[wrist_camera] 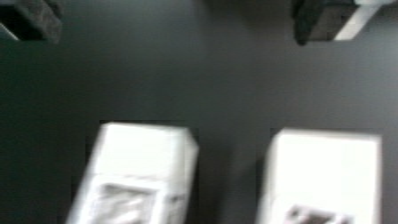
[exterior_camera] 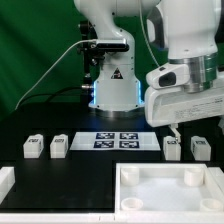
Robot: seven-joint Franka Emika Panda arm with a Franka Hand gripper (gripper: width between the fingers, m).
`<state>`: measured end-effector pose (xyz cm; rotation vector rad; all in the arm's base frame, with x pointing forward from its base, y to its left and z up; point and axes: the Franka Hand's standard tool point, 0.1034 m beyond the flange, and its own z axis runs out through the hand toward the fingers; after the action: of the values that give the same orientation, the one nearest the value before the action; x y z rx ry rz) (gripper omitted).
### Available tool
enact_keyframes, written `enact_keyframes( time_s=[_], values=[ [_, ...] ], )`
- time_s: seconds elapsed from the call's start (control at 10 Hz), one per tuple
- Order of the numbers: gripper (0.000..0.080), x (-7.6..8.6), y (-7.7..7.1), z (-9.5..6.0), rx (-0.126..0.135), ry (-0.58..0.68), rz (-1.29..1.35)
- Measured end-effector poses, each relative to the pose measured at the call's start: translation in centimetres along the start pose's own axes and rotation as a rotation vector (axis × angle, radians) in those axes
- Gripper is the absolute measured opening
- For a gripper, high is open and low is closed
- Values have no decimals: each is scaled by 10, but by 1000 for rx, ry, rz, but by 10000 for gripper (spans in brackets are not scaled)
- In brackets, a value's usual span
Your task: Assemble one leg
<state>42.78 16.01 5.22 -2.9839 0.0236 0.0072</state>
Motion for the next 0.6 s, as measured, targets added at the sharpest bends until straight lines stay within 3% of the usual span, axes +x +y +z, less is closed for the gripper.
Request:
enact_keyframes(
  time_s=[0.2,0.4,0.5,0.6],
  values=[
    [649,-17,-16,7,-14,-59,56],
    [649,-9,-10,3,-14,-75,41],
    [649,-14,-9,5,-19,-116,30],
    [649,-19,-8,3,-32,-255,51]
  ],
)
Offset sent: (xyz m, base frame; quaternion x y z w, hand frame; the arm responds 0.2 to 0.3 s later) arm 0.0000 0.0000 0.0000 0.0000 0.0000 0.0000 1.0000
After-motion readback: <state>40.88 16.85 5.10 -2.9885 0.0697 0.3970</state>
